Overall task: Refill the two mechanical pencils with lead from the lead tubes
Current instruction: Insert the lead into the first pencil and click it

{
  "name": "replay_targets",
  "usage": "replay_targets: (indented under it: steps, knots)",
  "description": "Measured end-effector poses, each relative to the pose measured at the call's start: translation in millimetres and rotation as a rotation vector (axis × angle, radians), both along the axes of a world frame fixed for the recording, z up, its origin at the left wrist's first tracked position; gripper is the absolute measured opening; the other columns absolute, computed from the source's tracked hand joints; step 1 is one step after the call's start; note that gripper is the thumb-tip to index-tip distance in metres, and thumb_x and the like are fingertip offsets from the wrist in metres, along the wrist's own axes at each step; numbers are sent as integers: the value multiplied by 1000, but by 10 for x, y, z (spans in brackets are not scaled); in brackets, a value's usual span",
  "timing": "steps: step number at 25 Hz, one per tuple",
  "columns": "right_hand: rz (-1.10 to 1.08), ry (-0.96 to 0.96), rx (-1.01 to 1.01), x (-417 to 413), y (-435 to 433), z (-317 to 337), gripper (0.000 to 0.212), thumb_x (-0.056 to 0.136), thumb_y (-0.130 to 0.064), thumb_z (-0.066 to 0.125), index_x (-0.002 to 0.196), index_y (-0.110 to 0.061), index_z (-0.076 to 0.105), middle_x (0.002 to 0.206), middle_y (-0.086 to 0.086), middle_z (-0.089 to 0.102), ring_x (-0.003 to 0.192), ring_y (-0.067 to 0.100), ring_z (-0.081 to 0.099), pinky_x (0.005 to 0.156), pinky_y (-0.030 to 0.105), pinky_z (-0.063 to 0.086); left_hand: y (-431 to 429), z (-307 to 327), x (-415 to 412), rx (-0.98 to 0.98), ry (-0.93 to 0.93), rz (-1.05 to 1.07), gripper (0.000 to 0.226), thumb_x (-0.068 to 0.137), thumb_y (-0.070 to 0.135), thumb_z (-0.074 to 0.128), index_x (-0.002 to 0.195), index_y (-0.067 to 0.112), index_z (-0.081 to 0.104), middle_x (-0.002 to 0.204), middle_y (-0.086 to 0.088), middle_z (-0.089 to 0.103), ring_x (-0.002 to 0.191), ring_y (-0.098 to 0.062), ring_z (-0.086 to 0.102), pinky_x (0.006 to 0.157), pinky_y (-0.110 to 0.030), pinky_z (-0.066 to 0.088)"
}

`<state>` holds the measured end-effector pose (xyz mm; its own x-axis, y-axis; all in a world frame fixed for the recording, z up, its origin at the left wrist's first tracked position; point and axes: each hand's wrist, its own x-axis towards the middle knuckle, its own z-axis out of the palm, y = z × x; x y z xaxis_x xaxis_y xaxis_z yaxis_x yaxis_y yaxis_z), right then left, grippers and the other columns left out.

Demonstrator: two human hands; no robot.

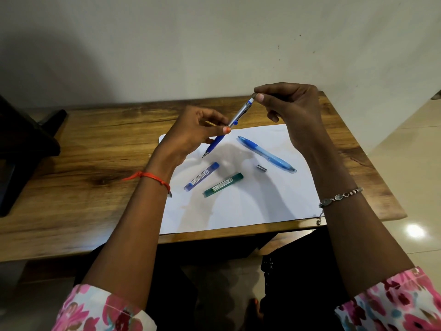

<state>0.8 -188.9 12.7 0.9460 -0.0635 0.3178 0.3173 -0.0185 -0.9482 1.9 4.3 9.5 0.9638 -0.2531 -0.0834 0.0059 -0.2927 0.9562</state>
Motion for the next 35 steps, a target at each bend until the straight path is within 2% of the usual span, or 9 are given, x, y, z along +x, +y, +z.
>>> replay_targets:
  steps: [9,12,15,20,27,30,32,35]
  knots:
    - [4,-13,-78,-24,12,16,15,79,-2,68,92,-8,71,55,-9,65,48,11,48,47,22,41,-5,-5,-12,2,1,-5,12,80,5,65,90,11,65,79,3,64,73,-7,59,62,-16,53]
    - [18,-23,-89,-17,3,12,16,79,-1,67,93,-7,70,59,-10,67,52,12,52,47,22,43,4,4,-15,17,-16,-1,11,80,4,65,89,11,65,78,3,63,72,-8,58,68,-25,54]
    - [48,-36,-73,-8,-11,5,19,79,3,66,95,-5,70,65,-9,69,58,12,57,47,21,44,14,13,-17,13,-28,4,9,81,4,64,87,11,65,76,2,62,70,-10,58,71,-31,58]
    - [94,-26,2,2,-5,-15,15,76,4,67,83,-8,73,70,-5,70,63,20,58,48,23,44,-9,13,-22,4,-56,-1,11,83,2,61,91,9,64,79,1,62,71,-12,58,68,-27,59]
    - [120,7,-3,3,-25,-16,16,79,1,67,91,-9,73,74,-2,71,67,23,59,49,23,47,-28,16,-19,1,-54,5,12,84,2,60,94,7,64,80,1,62,73,-12,58,69,-27,59]
    - [103,97,-2,-35,-45,15,14,78,-5,70,92,-7,72,71,3,71,59,19,58,44,22,42,-19,23,-8,-31,-38,1,11,84,2,59,91,10,62,79,1,62,72,-11,58,69,-28,59]
    - [131,201,-191,-71,-85,56,5,76,-11,74,79,-7,73,64,6,69,48,17,53,39,20,34,6,18,-6,-42,-37,6,12,84,1,59,90,11,62,77,2,61,71,-10,58,67,-26,59]
    - [272,372,-711,-118,-131,53,15,68,-21,81,71,-7,76,57,5,68,40,11,43,41,20,31,16,12,4,-51,-35,14,12,84,1,59,89,12,62,79,1,62,72,-9,58,67,-26,58]
